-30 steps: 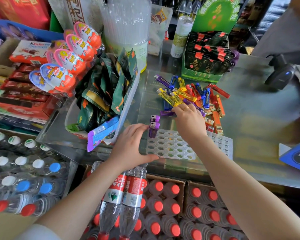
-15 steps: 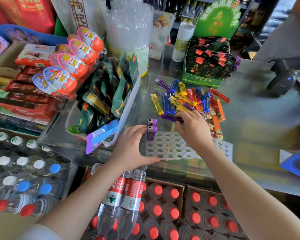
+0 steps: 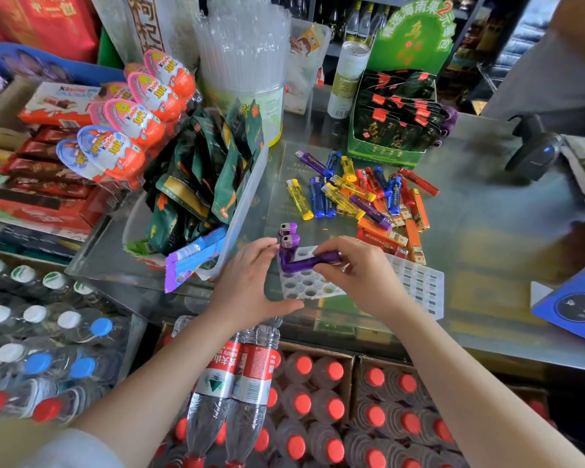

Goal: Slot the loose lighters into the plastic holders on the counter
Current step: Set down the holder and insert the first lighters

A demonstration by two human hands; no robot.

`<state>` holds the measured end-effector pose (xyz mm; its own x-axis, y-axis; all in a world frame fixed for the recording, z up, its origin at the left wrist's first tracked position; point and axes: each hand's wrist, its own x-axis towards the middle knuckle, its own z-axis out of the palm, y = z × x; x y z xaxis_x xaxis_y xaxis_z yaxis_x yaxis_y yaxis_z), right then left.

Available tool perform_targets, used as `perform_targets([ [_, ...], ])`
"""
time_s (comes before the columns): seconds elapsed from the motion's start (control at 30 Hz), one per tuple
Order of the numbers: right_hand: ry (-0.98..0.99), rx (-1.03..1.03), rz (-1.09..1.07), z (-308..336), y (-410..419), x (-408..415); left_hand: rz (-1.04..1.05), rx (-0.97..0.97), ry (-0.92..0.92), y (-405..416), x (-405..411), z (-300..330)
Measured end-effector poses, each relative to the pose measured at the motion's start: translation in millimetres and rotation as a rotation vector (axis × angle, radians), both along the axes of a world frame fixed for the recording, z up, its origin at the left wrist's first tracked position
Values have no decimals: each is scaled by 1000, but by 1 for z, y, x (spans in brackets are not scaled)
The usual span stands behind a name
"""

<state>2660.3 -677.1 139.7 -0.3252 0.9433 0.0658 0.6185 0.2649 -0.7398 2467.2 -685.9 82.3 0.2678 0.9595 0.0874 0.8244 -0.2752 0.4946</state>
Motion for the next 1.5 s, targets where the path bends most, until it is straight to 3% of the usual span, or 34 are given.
perform_targets([
  [0.23,-56,126,-15,-1,-5,-10,-21,6,-8,-1,-2,-1],
  [0.4,-334,219,133,16,-4,-22,-8,26,6,-2,-2,-4],
  [0.5,-365,188,140,20,-2,-36,-20,50,10,-2,-3,-5],
  [0.77,68,-40,-192,-3,-7,-43,-19,-3,-63,-1,-3,-6],
  [0.9,105,-84,-232,-10,-6,-41,-14,25,-50,0,-4,-9],
  [1.07,119,20,-188,-13,-9,-39,-18,46,-47,0,-3,-10],
  [1.3,571,-43,-335,-7,-16,-30,-5,24,-22,-1,-2,-8],
  [1.5,539,-219,-402,-11,-17,-31,-2,54,-36,-1,-2,-10],
])
